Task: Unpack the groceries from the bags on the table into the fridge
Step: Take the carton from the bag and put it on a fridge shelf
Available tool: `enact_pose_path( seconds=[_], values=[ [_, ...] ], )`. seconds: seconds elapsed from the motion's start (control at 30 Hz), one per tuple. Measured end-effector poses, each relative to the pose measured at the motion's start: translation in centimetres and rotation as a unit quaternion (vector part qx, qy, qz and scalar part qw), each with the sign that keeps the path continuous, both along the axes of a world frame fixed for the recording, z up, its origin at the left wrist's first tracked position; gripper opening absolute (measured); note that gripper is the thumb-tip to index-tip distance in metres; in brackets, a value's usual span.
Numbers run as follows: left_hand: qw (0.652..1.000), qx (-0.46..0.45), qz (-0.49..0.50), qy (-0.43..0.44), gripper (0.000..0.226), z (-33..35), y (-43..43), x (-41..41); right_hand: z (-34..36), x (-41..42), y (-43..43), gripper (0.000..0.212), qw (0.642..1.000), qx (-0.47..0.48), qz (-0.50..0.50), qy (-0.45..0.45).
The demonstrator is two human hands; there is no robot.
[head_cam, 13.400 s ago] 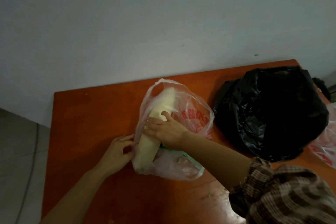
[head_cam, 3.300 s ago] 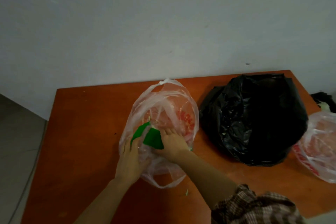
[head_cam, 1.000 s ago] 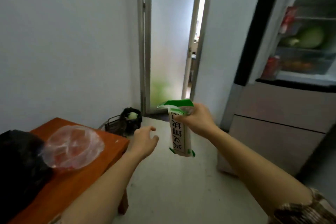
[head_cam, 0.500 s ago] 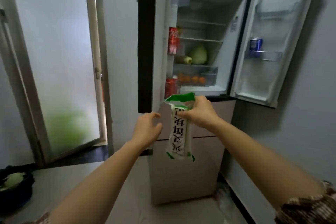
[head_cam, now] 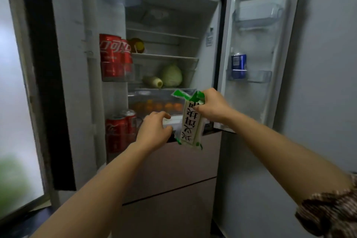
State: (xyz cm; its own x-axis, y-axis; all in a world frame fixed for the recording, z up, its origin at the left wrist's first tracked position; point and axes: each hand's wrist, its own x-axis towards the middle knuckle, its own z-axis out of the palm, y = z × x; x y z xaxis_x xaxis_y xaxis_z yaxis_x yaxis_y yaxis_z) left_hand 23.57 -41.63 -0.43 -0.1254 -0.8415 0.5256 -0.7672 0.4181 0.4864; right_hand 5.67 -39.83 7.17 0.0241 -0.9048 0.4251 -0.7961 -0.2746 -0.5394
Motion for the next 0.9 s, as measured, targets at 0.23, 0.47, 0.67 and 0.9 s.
enact_pose_path(
  seconds=[0.23, 0.47, 0.67, 0.9],
  values=[
    [0.998, -0.019, 0.067, 0.006, 0.045, 4.4, -13.6, -6.0, 4.5, -5.8, -12.7, 0.008, 0.993, -0.108, 0.038, 0.019],
    [0.990, -0.038, 0.135, -0.014, 0.043, 9.9, -24.6, -7.3, 9.5, -7.9, -23.8, 0.028, 0.965, -0.251, 0.052, 0.058],
    [0.980, -0.082, 0.176, -0.045, 0.055, 14.3, -32.2, -6.7, 13.3, -7.8, -31.1, 0.044, 0.934, -0.348, 0.061, 0.047],
    [0.964, -0.165, 0.199, -0.060, 0.066, 21.3, -41.0, -4.8, 19.0, -6.1, -39.2, 0.056, 0.874, -0.485, 0.043, 0.013]
  ],
)
